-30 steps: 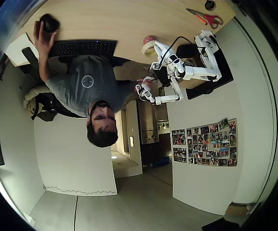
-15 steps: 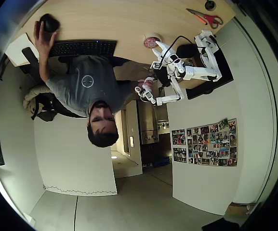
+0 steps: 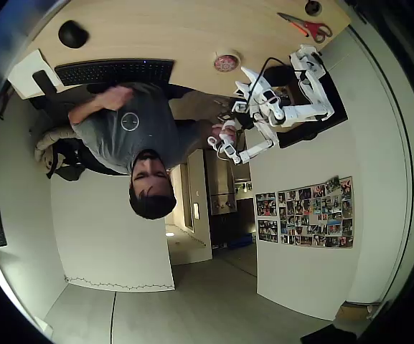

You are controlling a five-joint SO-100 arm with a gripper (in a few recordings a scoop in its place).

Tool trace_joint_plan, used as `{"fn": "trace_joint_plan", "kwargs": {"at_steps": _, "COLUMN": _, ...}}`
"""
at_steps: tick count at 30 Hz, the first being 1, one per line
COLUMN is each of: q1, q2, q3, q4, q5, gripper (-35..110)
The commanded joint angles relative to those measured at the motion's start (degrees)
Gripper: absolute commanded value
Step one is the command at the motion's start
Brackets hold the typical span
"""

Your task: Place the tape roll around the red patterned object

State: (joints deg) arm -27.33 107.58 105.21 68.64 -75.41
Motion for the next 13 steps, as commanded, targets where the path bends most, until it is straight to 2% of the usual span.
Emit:
{"fn": "trace_joint_plan", "kwargs": {"at_steps": 1, "q1": -0.4, "q2": 5.0, "q3": -2.8, "q4": 3.4, "q5": -1.5, "gripper": 32}}
{"fn": "trace_joint_plan", "kwargs": {"at_steps": 7, "q1": -0.5, "q2": 9.1, "q3": -1.1, "q4": 3.9, "q5": -1.8, "gripper": 32}}
{"fn": "trace_joint_plan", "kwargs": {"at_steps": 13, "q1": -0.9, "q2": 8.7, "q3": 1.4, "q4": 0.2, "q5": -1.8, "gripper": 32}}
